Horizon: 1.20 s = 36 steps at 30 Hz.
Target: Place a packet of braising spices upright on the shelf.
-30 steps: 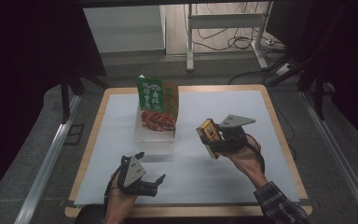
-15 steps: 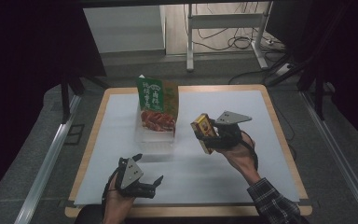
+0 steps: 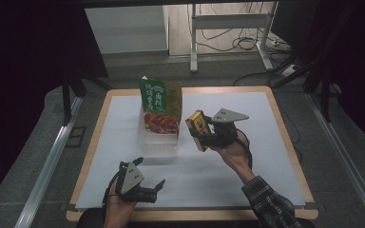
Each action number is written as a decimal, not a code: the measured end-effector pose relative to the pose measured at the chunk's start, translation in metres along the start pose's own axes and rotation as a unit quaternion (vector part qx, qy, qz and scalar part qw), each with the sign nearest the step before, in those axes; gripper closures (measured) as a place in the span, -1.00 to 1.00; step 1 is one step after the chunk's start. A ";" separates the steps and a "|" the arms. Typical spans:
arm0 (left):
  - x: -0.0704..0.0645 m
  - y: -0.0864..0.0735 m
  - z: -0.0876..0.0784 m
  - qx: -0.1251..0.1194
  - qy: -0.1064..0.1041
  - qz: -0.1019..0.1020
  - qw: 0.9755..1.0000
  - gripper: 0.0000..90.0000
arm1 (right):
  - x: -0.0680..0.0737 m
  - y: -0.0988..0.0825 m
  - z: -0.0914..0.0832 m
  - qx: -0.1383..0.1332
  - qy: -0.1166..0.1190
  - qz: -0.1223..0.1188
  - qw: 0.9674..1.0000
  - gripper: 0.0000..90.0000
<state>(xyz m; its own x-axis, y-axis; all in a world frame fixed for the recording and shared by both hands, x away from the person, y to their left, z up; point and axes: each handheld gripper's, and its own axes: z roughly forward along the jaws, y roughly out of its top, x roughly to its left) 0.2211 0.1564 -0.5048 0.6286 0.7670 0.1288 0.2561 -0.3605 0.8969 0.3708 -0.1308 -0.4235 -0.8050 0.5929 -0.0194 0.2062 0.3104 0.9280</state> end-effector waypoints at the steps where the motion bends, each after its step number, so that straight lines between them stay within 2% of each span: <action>1: 0.000 0.000 0.000 -0.001 0.000 0.000 1.000 -1.00 | 0.001 0.000 0.001 -0.002 0.001 0.000 1.000 -0.29; 14: 0.001 0.000 -0.001 0.002 0.004 0.005 1.000 -1.00 | 0.004 0.005 0.024 -0.032 0.009 0.005 0.999 -0.29; 36: 0.000 0.001 -0.002 0.001 0.005 0.006 1.000 -1.00 | 0.022 0.010 0.065 -0.048 0.017 -0.009 0.999 -0.29</action>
<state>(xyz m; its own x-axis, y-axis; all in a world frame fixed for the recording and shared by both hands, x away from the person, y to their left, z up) 0.2200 0.1571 -0.5035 0.6247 0.7674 0.1441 0.2499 -0.3714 0.8942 0.3911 -0.0667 -0.4383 -0.8269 0.5618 -0.0249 0.1389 0.2469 0.9590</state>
